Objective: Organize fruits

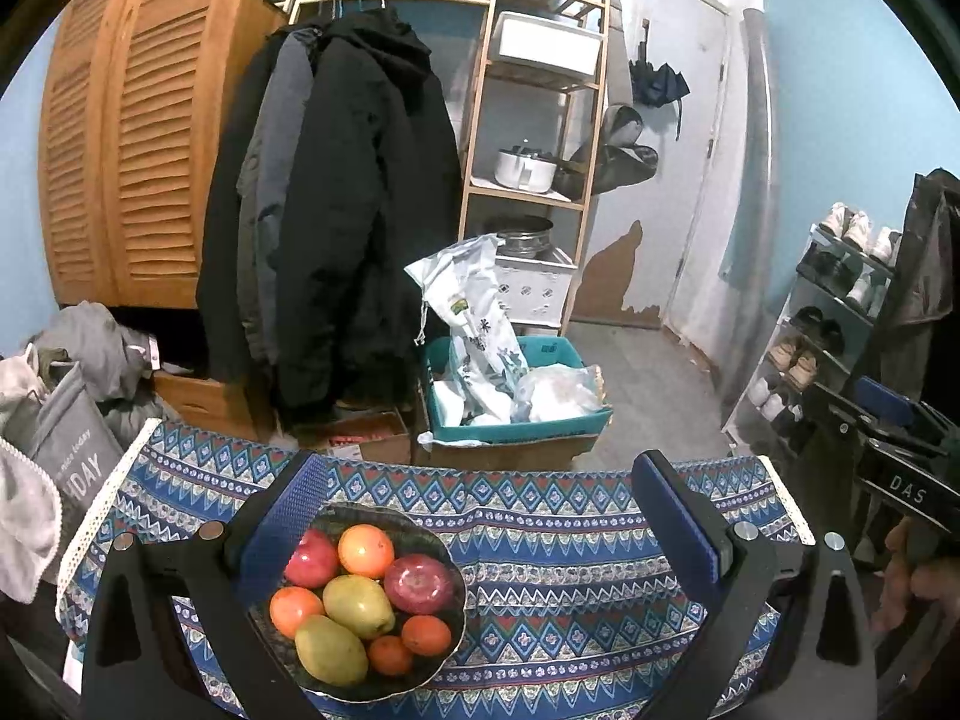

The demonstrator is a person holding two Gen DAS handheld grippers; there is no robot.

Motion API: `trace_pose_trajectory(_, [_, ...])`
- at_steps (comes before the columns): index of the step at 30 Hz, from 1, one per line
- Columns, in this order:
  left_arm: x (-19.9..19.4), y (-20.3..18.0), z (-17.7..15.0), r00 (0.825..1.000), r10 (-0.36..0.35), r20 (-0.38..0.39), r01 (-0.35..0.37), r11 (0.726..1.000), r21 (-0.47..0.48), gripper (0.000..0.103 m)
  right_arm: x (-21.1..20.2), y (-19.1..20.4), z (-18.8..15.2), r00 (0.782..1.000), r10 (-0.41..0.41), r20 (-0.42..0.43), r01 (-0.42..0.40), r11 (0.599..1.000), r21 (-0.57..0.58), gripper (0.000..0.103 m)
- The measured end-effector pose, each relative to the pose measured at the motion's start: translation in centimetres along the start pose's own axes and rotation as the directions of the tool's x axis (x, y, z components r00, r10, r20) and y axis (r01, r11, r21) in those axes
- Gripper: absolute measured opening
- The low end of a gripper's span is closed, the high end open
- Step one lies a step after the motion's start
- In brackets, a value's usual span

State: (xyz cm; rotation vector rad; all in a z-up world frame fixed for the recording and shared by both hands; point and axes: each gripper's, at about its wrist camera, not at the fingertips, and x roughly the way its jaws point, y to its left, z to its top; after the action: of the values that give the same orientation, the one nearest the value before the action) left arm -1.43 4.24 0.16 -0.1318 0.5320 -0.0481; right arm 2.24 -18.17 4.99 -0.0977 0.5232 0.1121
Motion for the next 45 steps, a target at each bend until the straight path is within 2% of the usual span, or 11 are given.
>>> trace_pose_trajectory(14, [0.01,-0.21,0.29,1.0,0.015,0.004,-0.015,1.0,0.006,0.102,-0.03,0.02,-0.01,1.0,0.001,0.001,-0.001,1.0,0.0,0.085])
trace_pose_trajectory(29, [0.1,-0.49,0.11,0.998,0.064,-0.011,-0.063,0.998,0.028,0.102,0.01,0.24,0.03,1.0,0.003,0.0,-0.003,1.0,-0.003,0.085])
trace_pose_trajectory(45, [-0.02,-0.38,0.14,0.998,0.067,-0.001,-0.067,0.998,0.015,0.102,-0.01,0.33,0.05,1.0,0.002,-0.001,-0.002,1.0,-0.003,0.085])
